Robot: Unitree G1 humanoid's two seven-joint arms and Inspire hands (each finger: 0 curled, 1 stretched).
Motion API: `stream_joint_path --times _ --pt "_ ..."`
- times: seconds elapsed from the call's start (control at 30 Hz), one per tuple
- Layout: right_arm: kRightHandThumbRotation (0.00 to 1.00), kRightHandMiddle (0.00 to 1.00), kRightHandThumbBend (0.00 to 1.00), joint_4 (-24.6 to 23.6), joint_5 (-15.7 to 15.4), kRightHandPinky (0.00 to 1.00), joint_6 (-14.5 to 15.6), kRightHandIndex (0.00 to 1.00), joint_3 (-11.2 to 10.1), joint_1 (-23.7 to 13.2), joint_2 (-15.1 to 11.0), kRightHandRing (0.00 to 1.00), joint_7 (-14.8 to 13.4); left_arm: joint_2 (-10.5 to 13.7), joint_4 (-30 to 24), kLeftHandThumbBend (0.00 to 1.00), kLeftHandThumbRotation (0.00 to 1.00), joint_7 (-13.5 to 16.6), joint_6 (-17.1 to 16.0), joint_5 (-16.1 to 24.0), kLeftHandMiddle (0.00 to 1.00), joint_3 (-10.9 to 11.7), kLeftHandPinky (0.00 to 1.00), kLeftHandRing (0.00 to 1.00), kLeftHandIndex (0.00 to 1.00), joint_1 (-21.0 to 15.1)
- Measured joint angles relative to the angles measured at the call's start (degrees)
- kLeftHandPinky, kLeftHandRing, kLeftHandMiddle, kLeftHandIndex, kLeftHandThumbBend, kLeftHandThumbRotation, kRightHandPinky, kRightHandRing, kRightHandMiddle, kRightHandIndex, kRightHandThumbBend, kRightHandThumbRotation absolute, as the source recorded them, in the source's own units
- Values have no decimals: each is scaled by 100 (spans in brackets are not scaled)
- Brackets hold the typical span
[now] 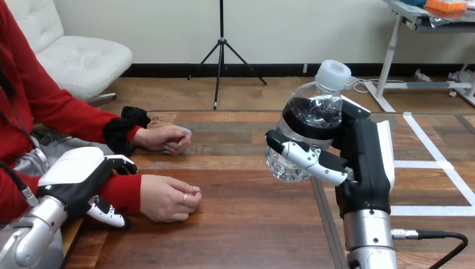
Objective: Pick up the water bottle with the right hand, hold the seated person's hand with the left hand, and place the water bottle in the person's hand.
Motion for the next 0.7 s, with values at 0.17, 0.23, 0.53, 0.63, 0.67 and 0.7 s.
stream_joint_path --times 0.17,0.23,0.53,0.63,0.67,0.7 --pt "0 46 80 0 0 27 0 46 0 0 0 33 10 -19 28 94 0 36 29 11 64 -45 62 62 65 -33" --pt "0 46 80 0 0 27 0 46 0 0 0 33 11 -30 33 94 0 60 38 12 63 -58 61 61 64 -36" --pt "0 46 81 0 -3 27 1 46 -2 0 0 33 11 -107 59 93 0 266 75 87 59 -113 57 56 60 -39" --pt "0 46 81 0 -6 27 1 46 -2 0 0 33 11 -146 91 93 0 338 79 105 58 -134 56 55 58 -45" --pt "0 46 81 0 -7 27 1 46 -2 0 0 33 11 -161 110 93 0 362 81 108 57 -143 55 55 58 -50" --pt "0 46 81 0 -7 27 1 46 -2 0 0 33 11 -175 122 93 0 380 83 110 57 -147 55 55 57 -54"
